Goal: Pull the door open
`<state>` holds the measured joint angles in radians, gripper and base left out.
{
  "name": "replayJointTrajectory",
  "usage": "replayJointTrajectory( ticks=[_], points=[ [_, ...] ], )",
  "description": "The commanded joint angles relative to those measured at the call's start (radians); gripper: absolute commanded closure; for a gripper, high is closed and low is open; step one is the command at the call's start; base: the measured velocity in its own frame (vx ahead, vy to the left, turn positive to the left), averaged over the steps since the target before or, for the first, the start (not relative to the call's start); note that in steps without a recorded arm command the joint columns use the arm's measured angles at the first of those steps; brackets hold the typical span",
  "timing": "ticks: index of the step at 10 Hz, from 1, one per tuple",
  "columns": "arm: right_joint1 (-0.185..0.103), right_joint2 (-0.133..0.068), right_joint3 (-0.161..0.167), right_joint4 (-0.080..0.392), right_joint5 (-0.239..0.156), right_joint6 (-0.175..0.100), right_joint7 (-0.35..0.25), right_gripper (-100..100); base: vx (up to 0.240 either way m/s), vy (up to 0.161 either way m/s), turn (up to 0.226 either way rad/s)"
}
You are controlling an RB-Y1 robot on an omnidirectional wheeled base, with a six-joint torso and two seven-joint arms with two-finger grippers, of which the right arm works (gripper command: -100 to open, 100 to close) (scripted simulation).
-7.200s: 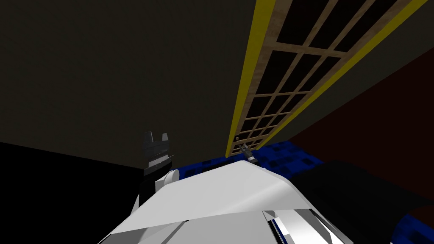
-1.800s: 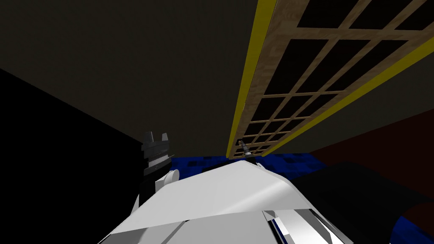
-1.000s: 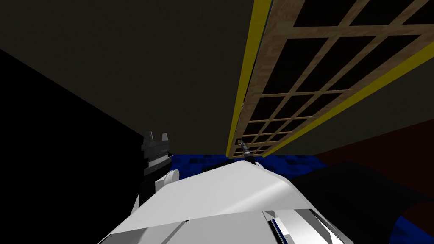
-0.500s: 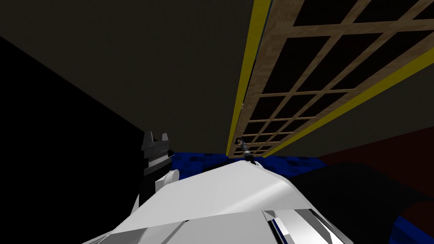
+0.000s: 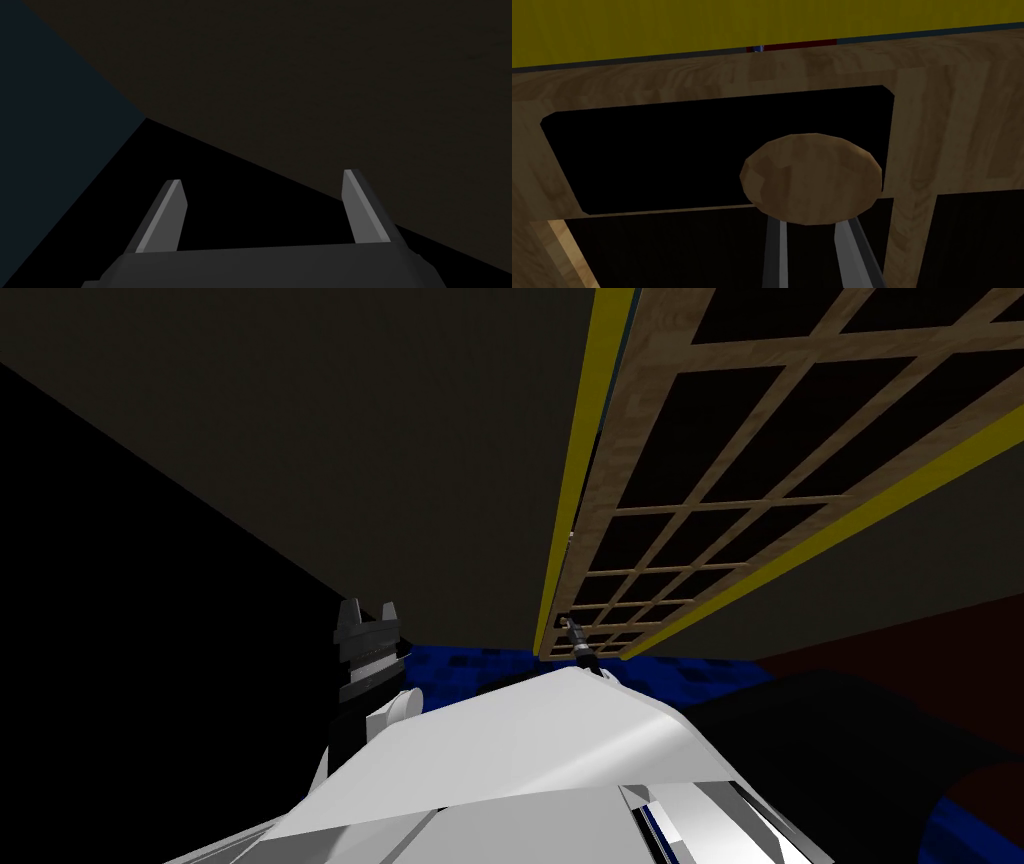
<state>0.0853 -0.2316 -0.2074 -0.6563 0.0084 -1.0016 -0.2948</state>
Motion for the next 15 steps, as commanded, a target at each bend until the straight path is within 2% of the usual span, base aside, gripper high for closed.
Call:
replayJointTrajectory(
  ticks=[1, 4, 5, 6, 8, 10, 11, 15],
  points=[
    [-0.017, 0.010, 0.018, 0.004, -0.011, -0.003, -0.050, 100, -0.040, -0.007, 0.047],
    [-0.030, 0.010, 0.031, 0.013, -0.039, 0.004, -0.127, 100, -0.050, -0.019, 0.052],
    [-0.030, 0.010, 0.031, 0.013, -0.039, 0.004, -0.133, 100, -0.030, -0.015, 0.047],
    [-0.037, 0.010, 0.037, 0.017, -0.054, 0.007, -0.172, 100, -0.037, -0.019, 0.061],
    [-0.037, 0.010, 0.037, 0.017, -0.054, 0.007, -0.174, 100, -0.022, -0.005, 0.023],
    [-0.050, 0.010, 0.050, 0.026, -0.082, 0.014, -0.244, 100, -0.043, -0.012, 0.072],
    [-0.038, 0.002, 0.040, 0.036, -0.093, 0.023, -0.261, -100, -0.049, -0.021, 0.024],
    [-0.044, 0.010, 0.057, 0.025, -0.131, 0.038, -0.364, -100, -0.056, -0.003, 0.026]
  ],
)
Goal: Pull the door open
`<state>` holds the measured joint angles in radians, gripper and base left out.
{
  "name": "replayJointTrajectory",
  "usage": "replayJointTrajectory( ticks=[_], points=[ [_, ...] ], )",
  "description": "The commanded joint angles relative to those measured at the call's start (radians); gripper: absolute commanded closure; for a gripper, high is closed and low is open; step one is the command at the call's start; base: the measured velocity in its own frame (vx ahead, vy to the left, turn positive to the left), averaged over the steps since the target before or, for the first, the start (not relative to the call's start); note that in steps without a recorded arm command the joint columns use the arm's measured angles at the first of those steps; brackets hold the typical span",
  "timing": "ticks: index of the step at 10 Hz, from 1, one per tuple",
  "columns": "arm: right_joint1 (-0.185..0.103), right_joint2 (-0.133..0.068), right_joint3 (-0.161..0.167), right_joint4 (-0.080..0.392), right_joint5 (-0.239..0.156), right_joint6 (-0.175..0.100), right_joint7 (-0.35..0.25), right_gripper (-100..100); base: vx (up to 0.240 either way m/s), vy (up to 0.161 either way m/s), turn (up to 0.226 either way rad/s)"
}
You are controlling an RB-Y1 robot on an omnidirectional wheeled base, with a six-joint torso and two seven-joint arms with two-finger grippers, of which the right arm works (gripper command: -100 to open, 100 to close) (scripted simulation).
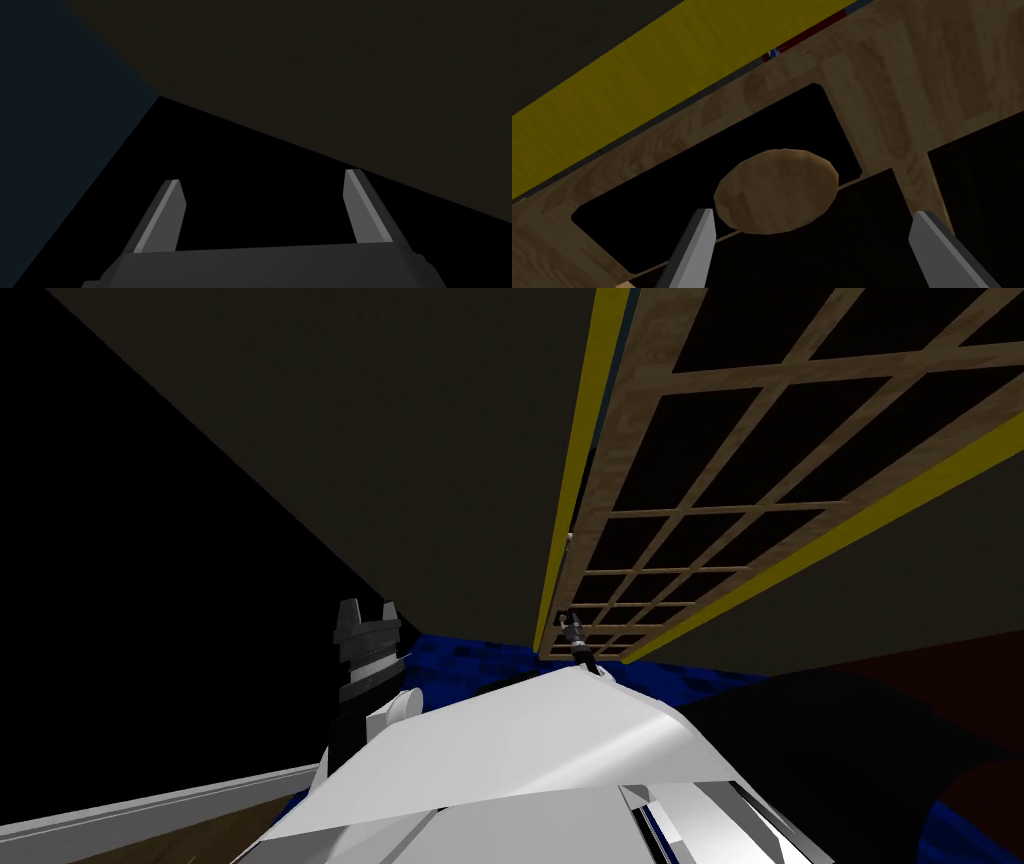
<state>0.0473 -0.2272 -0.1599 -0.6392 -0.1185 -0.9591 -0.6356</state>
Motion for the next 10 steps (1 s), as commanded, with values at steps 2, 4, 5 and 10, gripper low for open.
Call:
replayJointTrajectory(
  ticks=[2, 4, 5, 10],
  points=[
    [-0.008, 0.009, 0.015, 0.004, -0.017, 0.000, -0.065, -100, -0.040, 0.020, 0.021],
    [-0.010, 0.012, 0.021, 0.000, -0.031, 0.005, -0.102, -100, -0.057, 0.006, 0.023],
    [-0.012, 0.015, 0.028, -0.004, -0.045, 0.010, -0.141, -100, -0.051, -0.006, 0.022],
    [-0.019, 0.025, 0.049, -0.018, -0.093, 0.028, -0.261, -100, -0.061, -0.005, 0.028]
  ],
)
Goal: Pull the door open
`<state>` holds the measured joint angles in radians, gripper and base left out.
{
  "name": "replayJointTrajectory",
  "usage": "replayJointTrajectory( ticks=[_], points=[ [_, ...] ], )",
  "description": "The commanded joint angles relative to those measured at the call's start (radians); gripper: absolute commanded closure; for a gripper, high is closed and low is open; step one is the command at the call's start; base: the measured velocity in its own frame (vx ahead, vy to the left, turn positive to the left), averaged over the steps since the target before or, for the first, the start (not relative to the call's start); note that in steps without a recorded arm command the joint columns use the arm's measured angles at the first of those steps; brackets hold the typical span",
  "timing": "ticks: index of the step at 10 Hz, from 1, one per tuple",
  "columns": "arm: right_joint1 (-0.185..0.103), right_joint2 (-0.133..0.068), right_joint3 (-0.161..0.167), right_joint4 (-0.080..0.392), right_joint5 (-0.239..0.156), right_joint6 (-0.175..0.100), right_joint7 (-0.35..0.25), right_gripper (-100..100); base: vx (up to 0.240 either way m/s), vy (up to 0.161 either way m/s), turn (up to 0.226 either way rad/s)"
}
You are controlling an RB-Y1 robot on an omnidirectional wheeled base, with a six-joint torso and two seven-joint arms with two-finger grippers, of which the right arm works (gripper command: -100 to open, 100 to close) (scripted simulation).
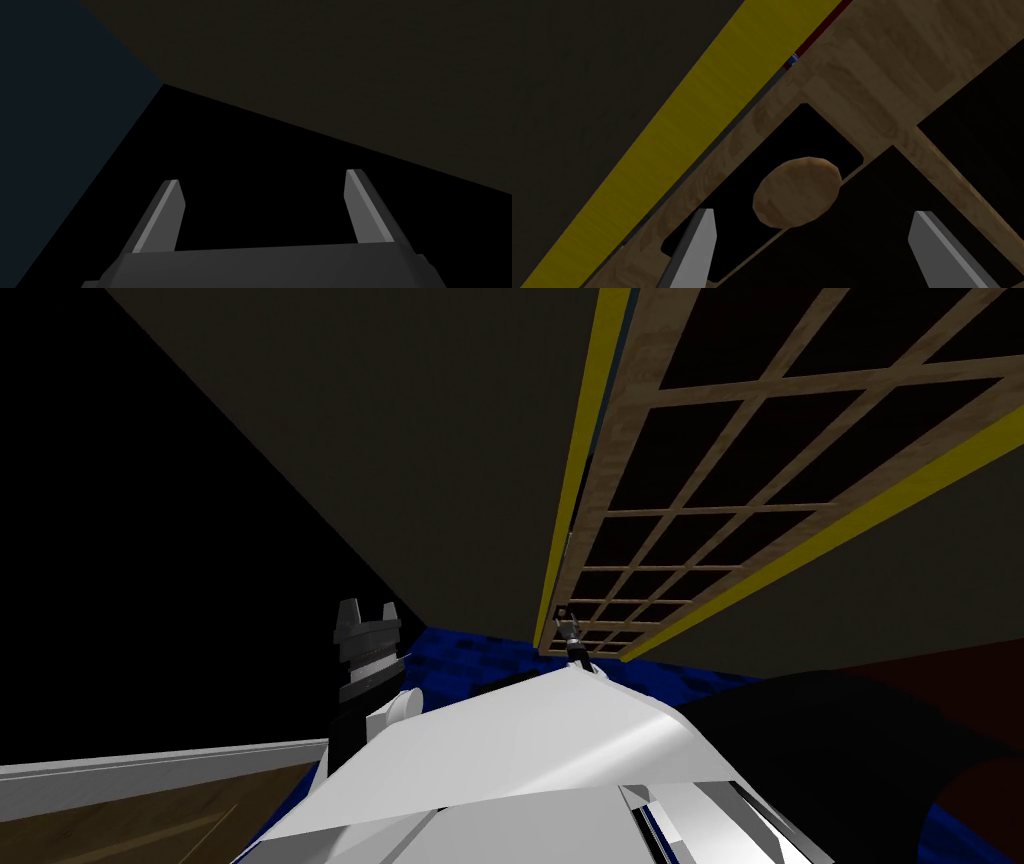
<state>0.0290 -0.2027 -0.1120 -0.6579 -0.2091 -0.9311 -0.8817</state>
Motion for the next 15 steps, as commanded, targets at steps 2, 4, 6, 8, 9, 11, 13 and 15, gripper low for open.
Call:
replayJointTrajectory(
  ticks=[2, 4, 6, 8, 9, 11, 13, 15],
  points=[
    [-0.004, 0.004, 0.009, -0.004, -0.020, 0.007, -0.055, -100, -0.057, -0.004, 0.018],
    [-0.009, 0.012, 0.024, -0.014, -0.055, 0.019, -0.123, -100, -0.047, -0.014, 0.035],
    [-0.012, 0.015, 0.032, -0.019, -0.072, 0.026, -0.173, -100, -0.059, -0.017, 0.021],
    [-0.014, 0.019, 0.040, -0.024, -0.090, 0.033, -0.218, -100, -0.059, -0.007, 0.022],
    [-0.017, 0.023, 0.047, -0.029, -0.107, 0.039, -0.244, -100, -0.081, -0.007, 0.038],
    [-0.020, 0.027, 0.055, -0.034, -0.124, 0.045, -0.296, -100, -0.058, -0.010, 0.020],
    [-0.022, 0.030, 0.062, -0.038, -0.141, 0.051, -0.340, -100, -0.068, -0.010, 0.025],
    [-0.025, 0.034, 0.069, -0.043, -0.157, 0.057, -0.380, -100, -0.052, -0.011, 0.018]
  ],
)
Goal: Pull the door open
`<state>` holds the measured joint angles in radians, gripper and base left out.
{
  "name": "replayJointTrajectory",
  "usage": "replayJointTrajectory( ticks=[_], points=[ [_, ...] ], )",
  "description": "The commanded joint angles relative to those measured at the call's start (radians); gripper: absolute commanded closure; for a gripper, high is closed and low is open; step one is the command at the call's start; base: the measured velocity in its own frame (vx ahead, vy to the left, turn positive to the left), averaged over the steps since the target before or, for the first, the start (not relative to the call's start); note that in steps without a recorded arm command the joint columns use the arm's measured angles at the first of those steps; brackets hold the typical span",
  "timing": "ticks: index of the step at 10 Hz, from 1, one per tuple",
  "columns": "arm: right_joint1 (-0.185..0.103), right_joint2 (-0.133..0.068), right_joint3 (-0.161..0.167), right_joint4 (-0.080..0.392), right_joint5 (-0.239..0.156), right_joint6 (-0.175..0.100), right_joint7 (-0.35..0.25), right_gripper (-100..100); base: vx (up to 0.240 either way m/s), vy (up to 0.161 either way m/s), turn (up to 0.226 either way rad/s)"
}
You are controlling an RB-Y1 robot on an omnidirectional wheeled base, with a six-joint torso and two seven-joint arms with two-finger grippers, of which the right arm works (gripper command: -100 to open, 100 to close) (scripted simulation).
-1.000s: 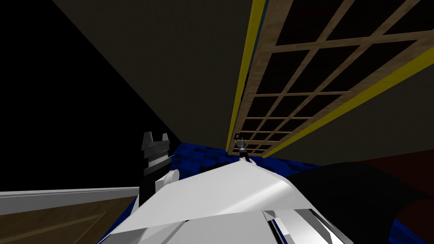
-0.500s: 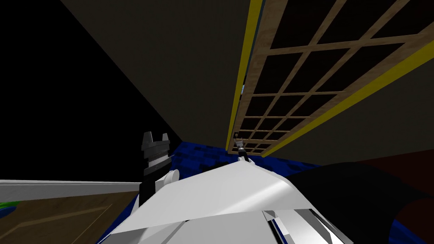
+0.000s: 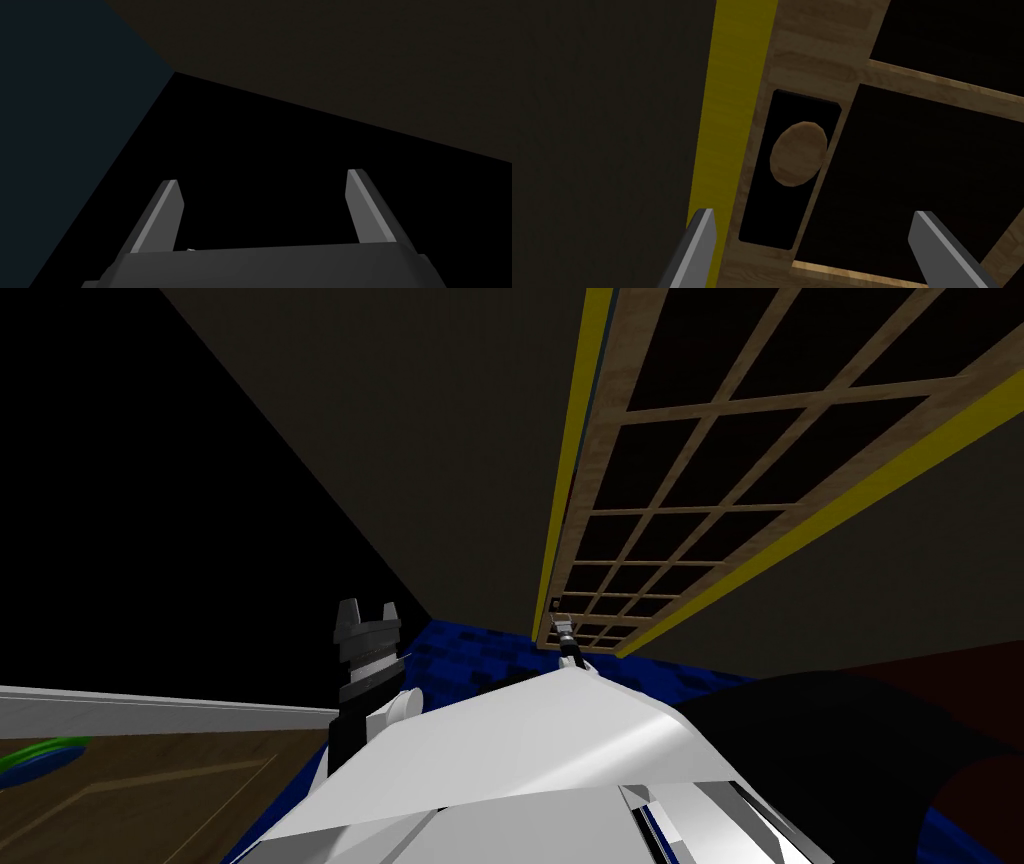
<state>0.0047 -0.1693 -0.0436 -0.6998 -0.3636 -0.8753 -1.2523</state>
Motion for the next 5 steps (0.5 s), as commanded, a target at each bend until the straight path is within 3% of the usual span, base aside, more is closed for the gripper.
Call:
replayJointTrajectory(
  ticks=[1, 5],
  points=[
    [-0.003, 0.004, 0.008, -0.006, -0.018, 0.007, -0.049, -100, -0.045, -0.009, 0.023],
    [-0.009, 0.012, 0.026, -0.017, -0.059, 0.023, -0.151, -100, -0.061, -0.013, 0.024]
  ],
)
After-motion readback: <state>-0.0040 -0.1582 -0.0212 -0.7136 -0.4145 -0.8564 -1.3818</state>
